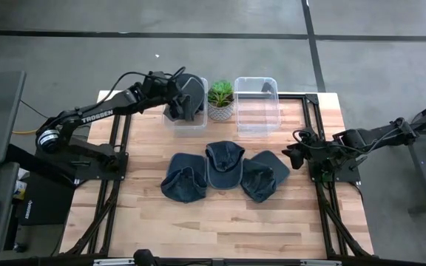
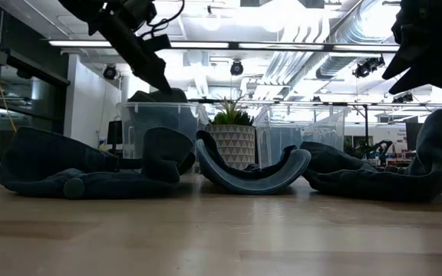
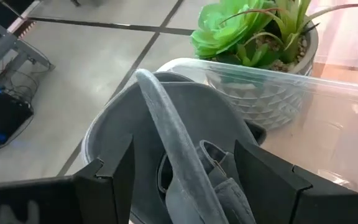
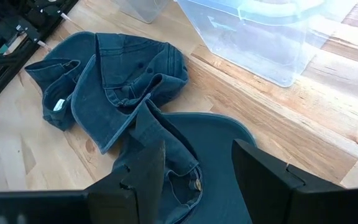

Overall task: Pick & Place hat
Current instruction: Put the gray cap into the left transparent bin

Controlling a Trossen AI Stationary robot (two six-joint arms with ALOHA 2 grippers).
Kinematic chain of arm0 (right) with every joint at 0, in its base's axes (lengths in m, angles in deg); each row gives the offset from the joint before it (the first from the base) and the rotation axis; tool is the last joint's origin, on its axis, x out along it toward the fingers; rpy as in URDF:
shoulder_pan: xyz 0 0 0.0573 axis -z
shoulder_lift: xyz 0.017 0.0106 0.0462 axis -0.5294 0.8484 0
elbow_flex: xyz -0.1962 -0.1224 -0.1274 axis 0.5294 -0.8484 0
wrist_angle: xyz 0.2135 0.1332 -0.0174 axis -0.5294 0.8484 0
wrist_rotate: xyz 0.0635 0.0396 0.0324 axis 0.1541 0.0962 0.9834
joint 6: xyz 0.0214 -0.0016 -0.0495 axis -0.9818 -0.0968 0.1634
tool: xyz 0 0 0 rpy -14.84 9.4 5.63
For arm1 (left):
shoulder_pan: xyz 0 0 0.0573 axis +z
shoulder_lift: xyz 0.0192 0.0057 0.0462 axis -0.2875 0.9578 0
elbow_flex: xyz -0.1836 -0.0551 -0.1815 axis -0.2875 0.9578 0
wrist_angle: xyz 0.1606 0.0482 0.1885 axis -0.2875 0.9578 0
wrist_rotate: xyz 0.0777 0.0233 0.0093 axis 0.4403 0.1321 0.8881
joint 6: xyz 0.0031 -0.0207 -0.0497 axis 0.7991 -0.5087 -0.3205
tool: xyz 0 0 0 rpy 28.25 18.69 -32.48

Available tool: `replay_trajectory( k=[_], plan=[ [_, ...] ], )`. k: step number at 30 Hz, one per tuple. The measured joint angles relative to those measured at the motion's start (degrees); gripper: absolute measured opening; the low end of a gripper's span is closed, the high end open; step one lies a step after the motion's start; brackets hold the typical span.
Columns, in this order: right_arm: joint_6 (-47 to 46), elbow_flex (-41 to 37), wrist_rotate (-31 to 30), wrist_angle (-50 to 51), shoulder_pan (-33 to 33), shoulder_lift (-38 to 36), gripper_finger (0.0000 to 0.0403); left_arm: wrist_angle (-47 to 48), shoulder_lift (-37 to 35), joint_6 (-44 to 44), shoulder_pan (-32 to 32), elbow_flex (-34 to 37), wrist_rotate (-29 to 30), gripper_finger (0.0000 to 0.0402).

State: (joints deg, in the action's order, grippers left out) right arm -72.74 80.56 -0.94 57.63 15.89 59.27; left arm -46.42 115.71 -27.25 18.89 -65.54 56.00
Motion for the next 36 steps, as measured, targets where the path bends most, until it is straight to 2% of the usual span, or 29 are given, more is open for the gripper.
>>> replay_trajectory(
  k=[3,6,11,17,21,31,36],
  plan=[
    [0.0,0.0,-0.17,0.06,0.0,0.0,0.0181,-0.87,0.97,-0.06,-0.01,0.0,0.14,0.0212],
    [0.0,0.0,-0.71,0.08,0.0,-0.01,0.0181,-0.08,1.88,-0.63,0.0,0.09,0.04,0.0186],
    [0.0,0.0,-0.8,0.06,-0.02,0.0,0.0181,-0.61,3.45,-1.3,0.0,0.04,0.71,0.0117],
    [0.0,0.0,-0.64,0.06,-0.02,0.0,0.0181,-1.77,3.87,-5.33,0.0,0.04,2.2,0.0012],
    [0.0,0.0,-0.63,0.05,-0.02,0.0,0.0181,-0.75,3.87,-8.94,0.01,-1.16,4.34,0.0003],
    [0.0,0.0,-0.72,0.16,-0.02,0.0,0.0181,-1.59,3.69,-20.82,0.02,-6.91,3.35,0.0],
    [0.0,0.0,-0.79,0.51,-0.02,0.0,0.0181,-0.79,3.69,-22.41,0.02,-6.93,2.7,0.0]
  ],
)
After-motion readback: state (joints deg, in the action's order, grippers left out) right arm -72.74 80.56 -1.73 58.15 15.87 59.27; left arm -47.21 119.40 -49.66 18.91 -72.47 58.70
